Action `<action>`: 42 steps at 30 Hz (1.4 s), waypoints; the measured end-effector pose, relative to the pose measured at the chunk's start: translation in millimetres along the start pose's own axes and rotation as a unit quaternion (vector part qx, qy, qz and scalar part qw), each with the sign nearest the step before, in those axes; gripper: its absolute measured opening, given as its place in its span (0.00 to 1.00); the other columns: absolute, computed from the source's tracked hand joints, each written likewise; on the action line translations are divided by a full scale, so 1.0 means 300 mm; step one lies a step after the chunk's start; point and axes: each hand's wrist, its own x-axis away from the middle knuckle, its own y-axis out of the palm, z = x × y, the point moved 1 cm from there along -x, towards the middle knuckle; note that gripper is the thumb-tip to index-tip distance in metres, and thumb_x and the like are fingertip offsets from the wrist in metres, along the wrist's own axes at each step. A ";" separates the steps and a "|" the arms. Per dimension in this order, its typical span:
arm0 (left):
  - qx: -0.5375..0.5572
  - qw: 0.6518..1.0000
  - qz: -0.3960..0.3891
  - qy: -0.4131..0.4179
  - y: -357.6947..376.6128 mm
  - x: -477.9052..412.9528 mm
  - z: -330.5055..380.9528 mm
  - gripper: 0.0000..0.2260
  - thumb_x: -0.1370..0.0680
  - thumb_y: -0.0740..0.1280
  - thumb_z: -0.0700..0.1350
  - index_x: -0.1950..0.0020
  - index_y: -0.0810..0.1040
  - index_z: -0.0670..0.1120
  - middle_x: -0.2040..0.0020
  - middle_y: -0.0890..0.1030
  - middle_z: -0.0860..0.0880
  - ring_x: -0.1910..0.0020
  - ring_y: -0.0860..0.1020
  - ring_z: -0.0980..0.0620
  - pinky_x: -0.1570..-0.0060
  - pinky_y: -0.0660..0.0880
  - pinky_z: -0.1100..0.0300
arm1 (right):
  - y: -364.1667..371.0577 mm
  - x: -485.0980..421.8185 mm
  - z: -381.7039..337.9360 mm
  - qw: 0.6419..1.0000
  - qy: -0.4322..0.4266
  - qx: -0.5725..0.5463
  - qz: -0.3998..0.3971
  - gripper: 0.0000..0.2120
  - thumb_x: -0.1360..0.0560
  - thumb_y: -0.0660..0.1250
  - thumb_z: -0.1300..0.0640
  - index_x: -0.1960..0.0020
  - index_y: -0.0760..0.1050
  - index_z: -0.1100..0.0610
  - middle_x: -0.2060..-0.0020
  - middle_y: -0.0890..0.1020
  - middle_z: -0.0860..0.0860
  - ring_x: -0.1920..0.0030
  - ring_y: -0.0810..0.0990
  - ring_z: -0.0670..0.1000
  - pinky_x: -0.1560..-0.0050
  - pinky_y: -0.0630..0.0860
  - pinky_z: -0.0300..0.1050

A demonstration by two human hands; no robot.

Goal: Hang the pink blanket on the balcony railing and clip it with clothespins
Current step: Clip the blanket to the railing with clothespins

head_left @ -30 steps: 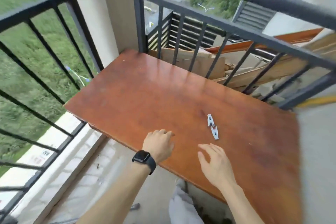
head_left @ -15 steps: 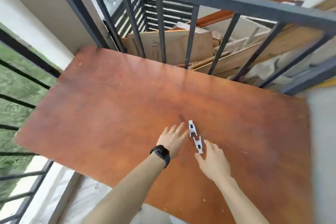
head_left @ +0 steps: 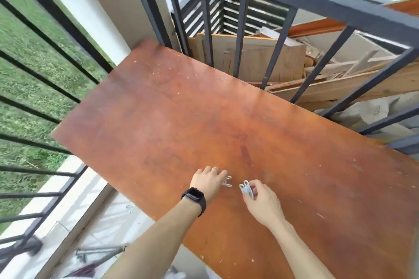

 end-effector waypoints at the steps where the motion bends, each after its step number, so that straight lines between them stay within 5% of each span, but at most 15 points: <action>1: 0.043 0.998 0.002 -0.038 0.002 0.065 -0.034 0.13 0.17 0.58 0.49 0.35 0.68 0.47 0.39 0.74 0.44 0.39 0.73 0.42 0.47 0.70 0.51 | 0.006 0.005 -0.039 1.000 -0.021 -0.006 -0.022 0.07 0.24 0.64 0.47 0.46 0.73 0.42 0.54 0.78 0.42 0.52 0.78 0.49 0.54 0.71 0.45; 5: 0.219 0.960 0.043 -0.171 0.007 0.376 -0.194 0.15 0.18 0.59 0.54 0.39 0.70 0.44 0.43 0.77 0.45 0.45 0.76 0.43 0.51 0.74 0.51 | 0.067 0.056 -0.290 0.985 -0.140 0.029 -0.100 0.05 0.25 0.65 0.45 0.49 0.73 0.40 0.53 0.79 0.39 0.52 0.78 0.42 0.51 0.74 0.43; 10: 0.312 0.882 0.113 -0.334 0.097 0.857 -0.378 0.14 0.18 0.60 0.54 0.35 0.69 0.49 0.39 0.77 0.48 0.43 0.77 0.46 0.50 0.72 0.57 | 0.218 0.226 -0.701 0.934 -0.307 0.083 -0.163 0.05 0.26 0.64 0.41 0.53 0.72 0.40 0.57 0.80 0.36 0.57 0.77 0.36 0.60 0.71 0.37; 13: 0.312 0.832 0.165 -0.428 0.169 1.206 -0.446 0.17 0.19 0.60 0.56 0.32 0.68 0.53 0.37 0.78 0.50 0.40 0.77 0.46 0.45 0.74 0.53 | 0.367 0.421 -0.921 0.883 -0.409 0.127 -0.191 0.08 0.25 0.65 0.40 0.54 0.73 0.45 0.59 0.81 0.40 0.59 0.78 0.39 0.55 0.75 0.44; 21: 0.307 0.673 0.304 -0.600 0.474 2.170 -0.393 0.16 0.22 0.59 0.61 0.36 0.69 0.58 0.45 0.80 0.50 0.46 0.78 0.45 0.52 0.75 0.55 | 0.850 1.153 -1.235 0.696 -0.621 0.223 -0.284 0.10 0.22 0.61 0.38 0.49 0.73 0.43 0.55 0.80 0.42 0.57 0.79 0.45 0.55 0.74 0.46; 27: 0.288 0.540 0.363 -0.702 0.742 2.801 -0.249 0.17 0.23 0.58 0.62 0.37 0.71 0.57 0.42 0.80 0.51 0.46 0.79 0.46 0.51 0.77 0.53 | 1.237 1.717 -1.364 0.559 -0.728 0.277 -0.286 0.12 0.22 0.60 0.41 0.41 0.71 0.42 0.49 0.81 0.45 0.50 0.80 0.52 0.56 0.72 0.47; 32: 0.262 0.425 0.404 -0.766 0.889 3.212 -0.110 0.24 0.28 0.53 0.69 0.40 0.73 0.58 0.48 0.81 0.55 0.53 0.80 0.50 0.59 0.71 0.58 | 1.522 2.173 -1.433 0.464 -0.787 0.255 -0.315 0.15 0.22 0.62 0.41 0.38 0.72 0.45 0.44 0.82 0.45 0.49 0.81 0.50 0.54 0.76 0.46; 37: 0.255 0.318 0.413 -0.814 1.018 3.553 -0.002 0.17 0.25 0.63 0.58 0.39 0.76 0.54 0.50 0.82 0.51 0.52 0.80 0.45 0.51 0.77 0.50 | 1.769 2.580 -1.465 0.398 -0.805 0.242 -0.366 0.16 0.22 0.60 0.40 0.37 0.71 0.45 0.44 0.81 0.46 0.48 0.81 0.51 0.50 0.78 0.50; 42: 0.225 0.269 0.389 -0.852 1.127 3.892 0.054 0.13 0.23 0.66 0.54 0.40 0.76 0.55 0.48 0.82 0.53 0.49 0.80 0.47 0.51 0.77 0.53 | 1.977 2.925 -1.465 0.337 -0.826 0.231 -0.389 0.18 0.22 0.58 0.39 0.36 0.71 0.44 0.42 0.80 0.45 0.45 0.79 0.53 0.47 0.77 0.50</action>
